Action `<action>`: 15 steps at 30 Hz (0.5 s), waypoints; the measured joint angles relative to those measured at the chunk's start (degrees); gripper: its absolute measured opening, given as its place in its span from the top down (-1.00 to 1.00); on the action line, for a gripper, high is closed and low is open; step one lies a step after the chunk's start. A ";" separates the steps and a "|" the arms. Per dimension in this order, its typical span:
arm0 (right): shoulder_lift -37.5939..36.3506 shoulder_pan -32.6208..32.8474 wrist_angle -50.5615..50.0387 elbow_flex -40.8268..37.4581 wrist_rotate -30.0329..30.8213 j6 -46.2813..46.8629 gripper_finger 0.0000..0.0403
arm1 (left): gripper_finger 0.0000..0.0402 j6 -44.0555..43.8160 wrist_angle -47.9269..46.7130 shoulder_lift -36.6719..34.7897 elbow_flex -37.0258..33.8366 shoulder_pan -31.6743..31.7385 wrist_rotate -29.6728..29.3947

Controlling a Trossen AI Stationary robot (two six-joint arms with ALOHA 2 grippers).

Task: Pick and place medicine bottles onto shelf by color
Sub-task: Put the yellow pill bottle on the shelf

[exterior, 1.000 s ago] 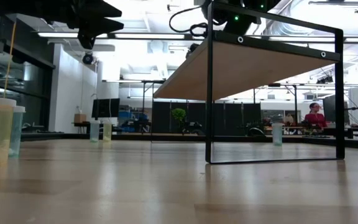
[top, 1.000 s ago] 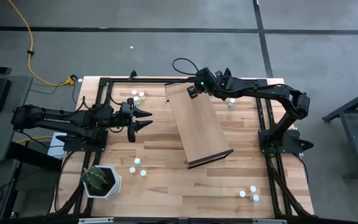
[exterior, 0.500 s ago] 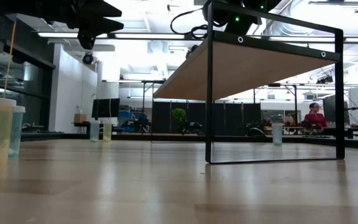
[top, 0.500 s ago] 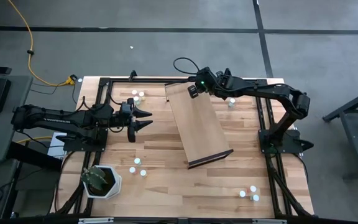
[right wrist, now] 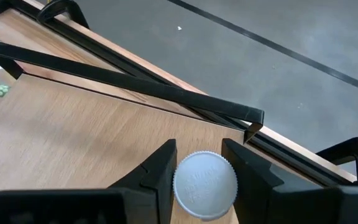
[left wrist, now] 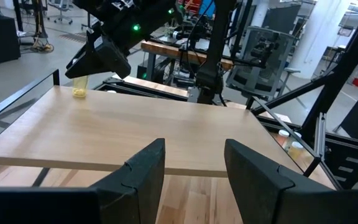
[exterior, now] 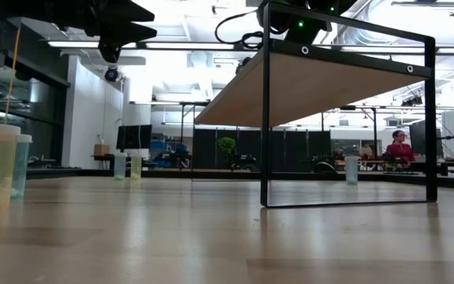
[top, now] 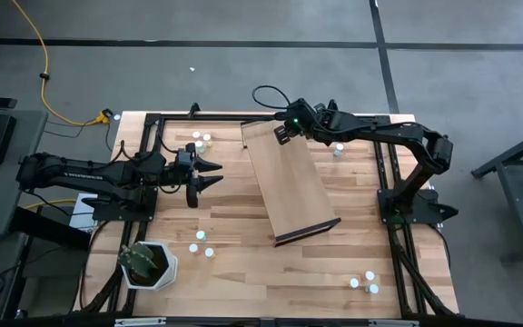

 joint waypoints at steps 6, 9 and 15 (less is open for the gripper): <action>0.00 0.00 1.45 0.00 -0.11 -0.23 0.41 | 0.21 0.00 0.00 0.00 0.00 0.00 0.00; 0.00 0.00 2.83 0.00 -0.09 -1.08 0.41 | 0.21 0.00 0.00 0.00 0.00 0.00 0.00; 0.00 0.00 3.43 0.00 0.57 -1.95 0.40 | 0.21 0.00 -0.01 0.00 0.00 0.00 0.00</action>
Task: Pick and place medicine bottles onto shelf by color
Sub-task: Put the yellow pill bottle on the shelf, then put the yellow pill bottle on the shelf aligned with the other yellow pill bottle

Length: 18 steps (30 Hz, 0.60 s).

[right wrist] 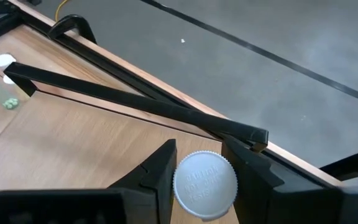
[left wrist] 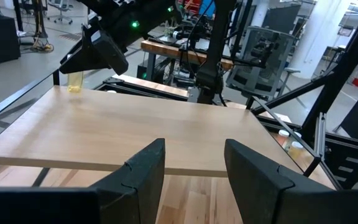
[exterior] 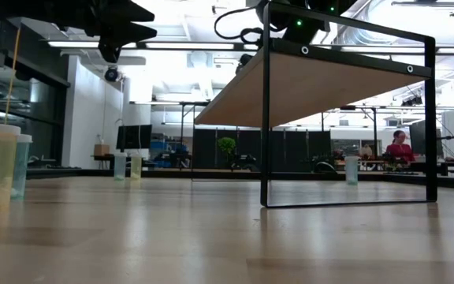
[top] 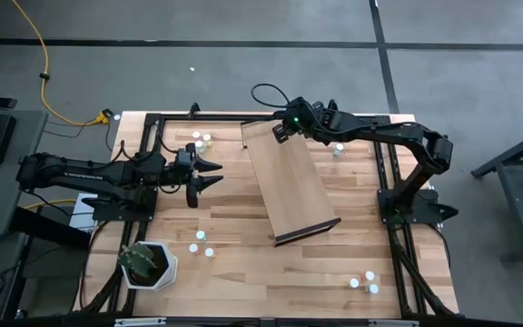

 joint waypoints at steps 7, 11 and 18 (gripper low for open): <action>0.00 0.00 0.00 0.00 0.16 -0.40 0.19 | 0.21 0.00 -0.01 0.00 0.00 0.00 0.00; 0.00 0.00 0.00 0.00 0.16 -0.53 0.04 | 0.21 0.00 -0.01 0.00 0.00 0.00 0.00; -0.60 0.02 3.54 -0.04 4.30 -6.11 -0.11 | 0.21 0.00 -0.10 0.00 0.00 0.00 0.00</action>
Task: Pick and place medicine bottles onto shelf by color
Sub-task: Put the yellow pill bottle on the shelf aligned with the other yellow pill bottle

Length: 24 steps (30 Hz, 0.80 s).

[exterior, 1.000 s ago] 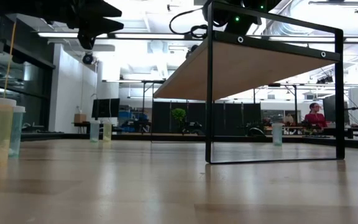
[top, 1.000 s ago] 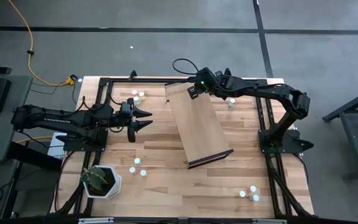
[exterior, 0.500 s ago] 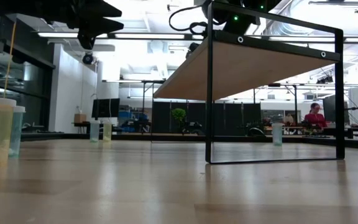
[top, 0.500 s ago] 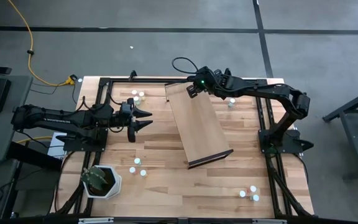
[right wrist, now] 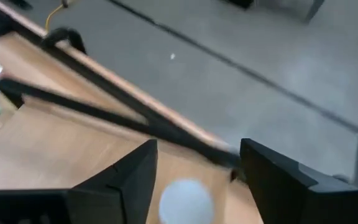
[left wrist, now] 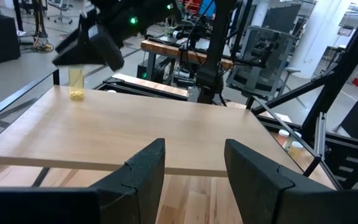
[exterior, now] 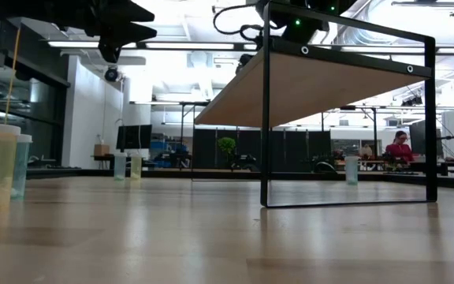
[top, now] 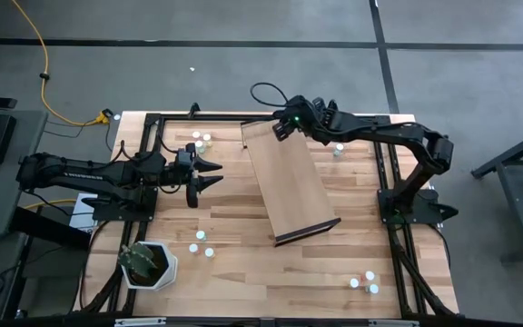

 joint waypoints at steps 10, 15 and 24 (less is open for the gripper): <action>-12.61 1.77 0.58 -0.30 0.48 -10.69 -0.14 | 0.21 0.00 -0.24 0.00 -0.02 0.00 0.00; -25.09 7.44 2.52 -9.84 1.36 -11.88 -0.14 | 0.21 0.01 -0.28 0.00 -0.02 0.00 -0.04; -48.71 21.08 24.32 -38.53 -2.50 -10.43 -0.14 | 0.21 2.62 -0.55 0.04 -0.02 0.00 -0.11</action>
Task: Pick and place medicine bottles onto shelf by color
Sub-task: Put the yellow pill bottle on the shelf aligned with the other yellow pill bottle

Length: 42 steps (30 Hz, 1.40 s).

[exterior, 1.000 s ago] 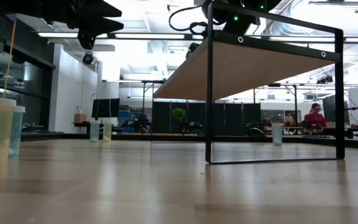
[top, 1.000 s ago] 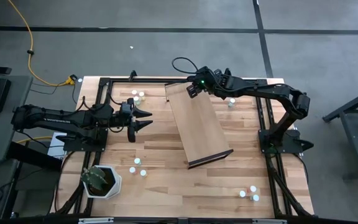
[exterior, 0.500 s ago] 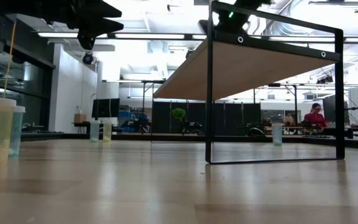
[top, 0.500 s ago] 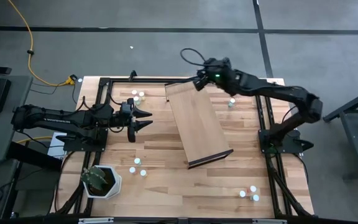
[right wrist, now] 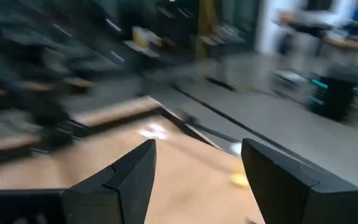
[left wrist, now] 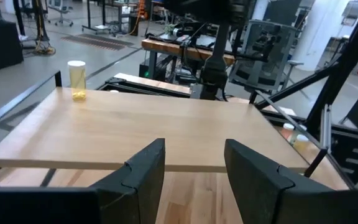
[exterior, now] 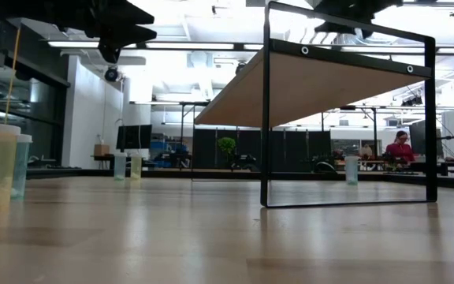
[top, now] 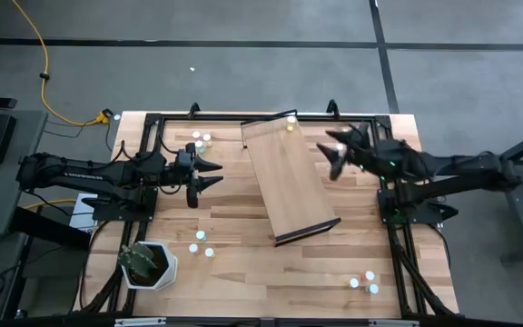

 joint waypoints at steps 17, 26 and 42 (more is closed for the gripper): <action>-3.22 4.84 25.51 -18.49 -4.95 -3.49 -0.14 | 0.21 -0.61 1.28 1.47 -0.02 0.00 -2.59; -3.50 4.84 28.87 -18.49 -4.94 -4.99 -0.14 | 0.21 3.83 -6.99 11.10 11.21 4.15 -15.93; -3.50 4.82 29.04 -18.47 -4.92 -5.01 -0.14 | 0.04 -0.59 -57.94 42.85 42.99 30.32 -10.77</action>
